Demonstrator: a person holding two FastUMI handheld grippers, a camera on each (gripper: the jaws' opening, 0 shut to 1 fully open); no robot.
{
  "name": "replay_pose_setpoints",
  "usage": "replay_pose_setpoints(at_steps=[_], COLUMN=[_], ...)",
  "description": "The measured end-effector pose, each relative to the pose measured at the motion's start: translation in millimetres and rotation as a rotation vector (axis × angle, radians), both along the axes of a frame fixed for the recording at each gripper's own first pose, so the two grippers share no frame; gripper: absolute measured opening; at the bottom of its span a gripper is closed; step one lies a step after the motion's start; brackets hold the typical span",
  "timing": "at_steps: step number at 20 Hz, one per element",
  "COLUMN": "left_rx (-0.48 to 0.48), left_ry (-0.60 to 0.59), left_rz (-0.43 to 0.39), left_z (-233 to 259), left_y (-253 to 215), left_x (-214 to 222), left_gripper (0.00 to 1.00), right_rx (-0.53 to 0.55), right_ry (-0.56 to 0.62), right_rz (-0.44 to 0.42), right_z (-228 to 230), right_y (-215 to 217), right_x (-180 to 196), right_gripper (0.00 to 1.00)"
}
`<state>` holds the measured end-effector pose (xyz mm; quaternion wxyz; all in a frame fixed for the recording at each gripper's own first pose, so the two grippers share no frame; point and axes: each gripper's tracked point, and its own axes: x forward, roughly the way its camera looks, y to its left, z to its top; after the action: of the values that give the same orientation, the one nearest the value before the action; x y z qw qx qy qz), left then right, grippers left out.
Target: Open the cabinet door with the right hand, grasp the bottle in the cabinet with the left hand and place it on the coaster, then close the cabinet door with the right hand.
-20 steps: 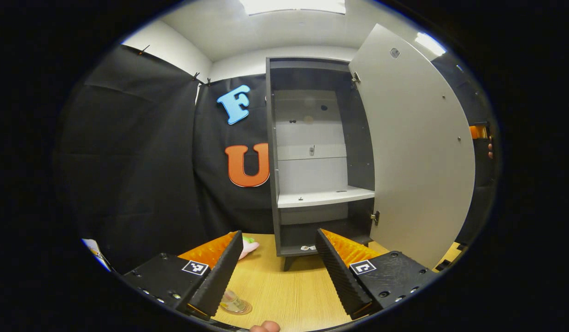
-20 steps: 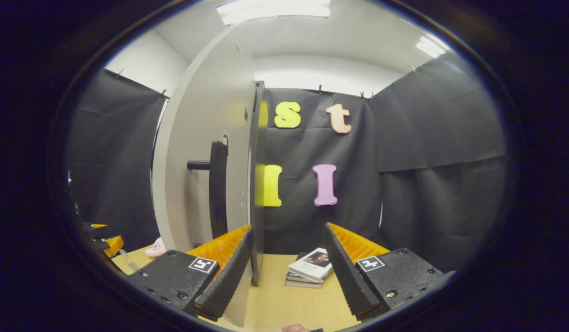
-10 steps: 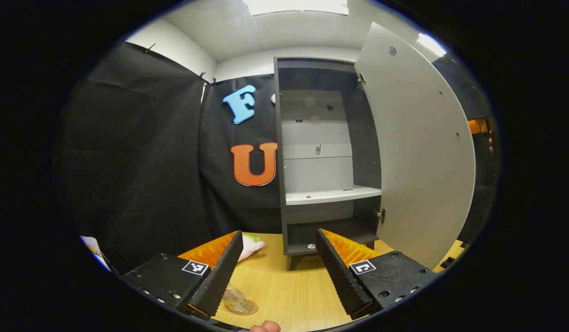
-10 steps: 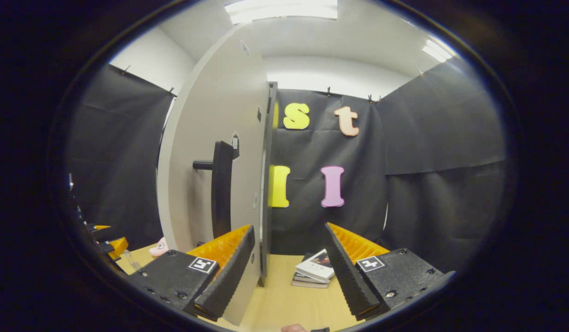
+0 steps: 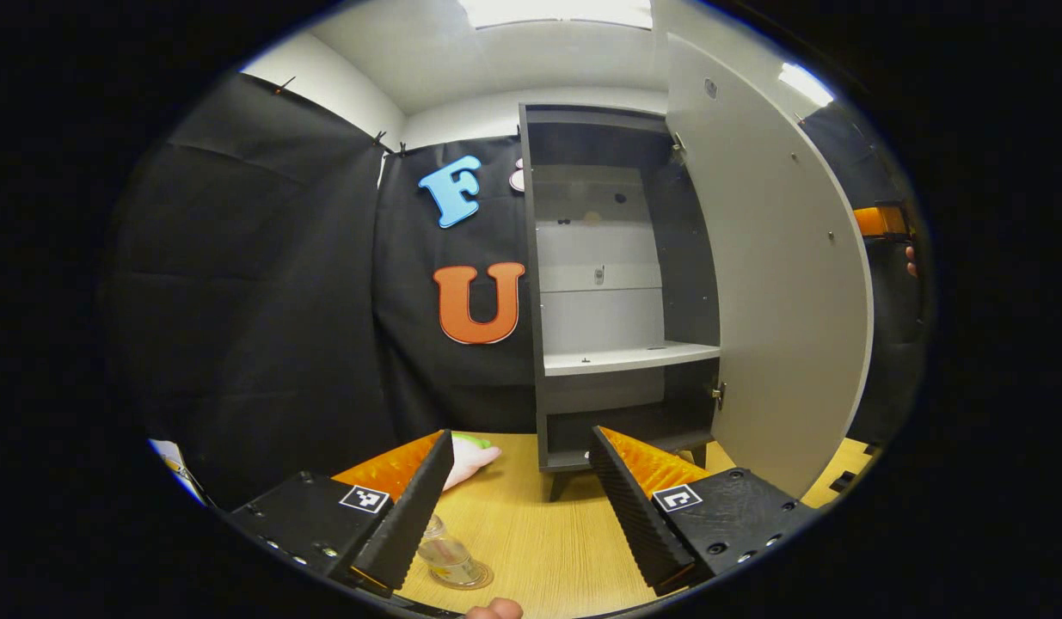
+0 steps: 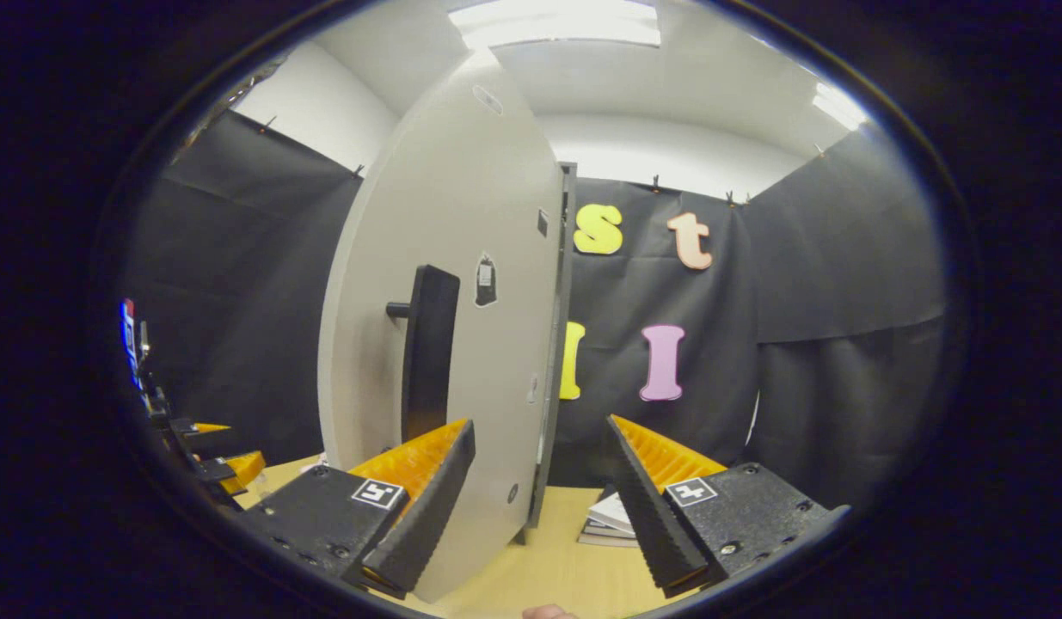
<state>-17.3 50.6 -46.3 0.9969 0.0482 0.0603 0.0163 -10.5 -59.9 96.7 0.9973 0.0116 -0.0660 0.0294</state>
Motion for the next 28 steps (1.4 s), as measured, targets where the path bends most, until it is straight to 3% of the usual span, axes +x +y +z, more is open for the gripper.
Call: replay_pose_setpoints(at_steps=[8, 13, 17, 20, 23, 28], left_rx=[-0.003, -0.015, 0.002, 0.014, 0.004, -0.006], left_ry=[-0.022, -0.022, -0.03, -0.026, -0.027, -0.028], left_rz=[-0.015, -0.006, 0.041, 0.068, 0.089, 0.089], left_z=[2, -3, -1, -3, -3, 0], left_y=[18, 41, 61, 72, 77, 68], left_x=[12, 24, 23, 21, 15, 11], left_gripper=[0.95, 0.95, 0.95, 0.95, 0.95, 0.95], right_rx=[-0.022, -0.001, 0.036, 0.031, 0.016, 0.016], right_ry=[-0.018, 0.009, 0.034, 0.049, 0.056, 0.033], right_rz=[0.101, 0.185, 0.303, 0.345, 0.393, 0.382], right_z=[2, -8, -10, -9, -16, -17], right_y=[79, 145, 209, 243, 260, 255], right_x=[32, 76, 122, 145, 144, 121], right_gripper=[0.94, 0.94, 0.96, 0.97, 0.97, 0.97])
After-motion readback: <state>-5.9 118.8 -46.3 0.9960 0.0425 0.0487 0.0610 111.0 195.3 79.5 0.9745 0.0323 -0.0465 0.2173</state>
